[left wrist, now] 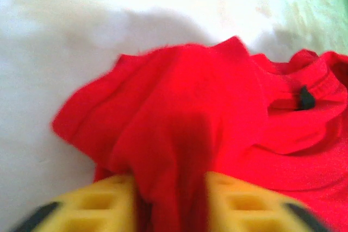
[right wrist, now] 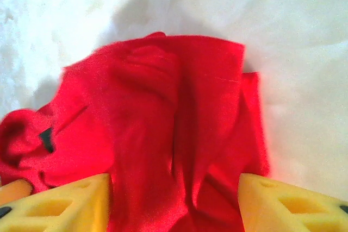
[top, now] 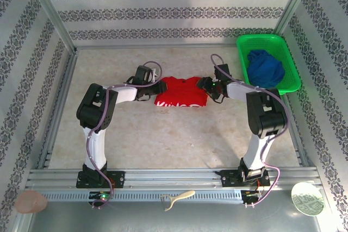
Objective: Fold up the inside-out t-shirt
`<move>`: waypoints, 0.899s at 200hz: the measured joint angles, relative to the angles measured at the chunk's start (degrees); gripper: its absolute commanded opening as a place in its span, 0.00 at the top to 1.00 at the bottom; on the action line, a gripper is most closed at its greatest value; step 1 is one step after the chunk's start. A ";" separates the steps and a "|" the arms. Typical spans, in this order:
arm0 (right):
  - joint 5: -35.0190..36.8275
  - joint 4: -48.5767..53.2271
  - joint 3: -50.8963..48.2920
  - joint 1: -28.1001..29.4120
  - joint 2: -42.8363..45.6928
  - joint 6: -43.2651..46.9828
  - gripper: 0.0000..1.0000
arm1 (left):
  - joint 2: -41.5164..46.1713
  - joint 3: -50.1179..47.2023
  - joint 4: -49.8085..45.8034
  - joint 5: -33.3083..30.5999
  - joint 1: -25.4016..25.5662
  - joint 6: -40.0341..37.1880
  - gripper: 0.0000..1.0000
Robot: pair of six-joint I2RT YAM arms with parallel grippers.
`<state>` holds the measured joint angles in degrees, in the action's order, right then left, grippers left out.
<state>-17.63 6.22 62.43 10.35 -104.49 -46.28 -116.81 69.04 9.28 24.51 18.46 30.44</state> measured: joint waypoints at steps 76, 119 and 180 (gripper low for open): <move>-7.61 3.13 -0.52 3.39 12.04 0.24 0.90 | 17.18 0.55 -0.90 5.81 -0.39 6.71 0.31; -9.68 -5.09 -4.44 7.48 1.49 -4.59 0.94 | 7.69 -6.97 9.73 11.76 7.02 14.23 0.34; -13.16 -11.74 -10.38 3.67 0.26 -7.91 0.93 | 5.35 -10.82 13.53 12.79 6.14 16.37 0.32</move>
<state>-30.79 -5.52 52.05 14.02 -104.22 -54.19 -111.46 58.22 22.81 37.30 24.60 46.81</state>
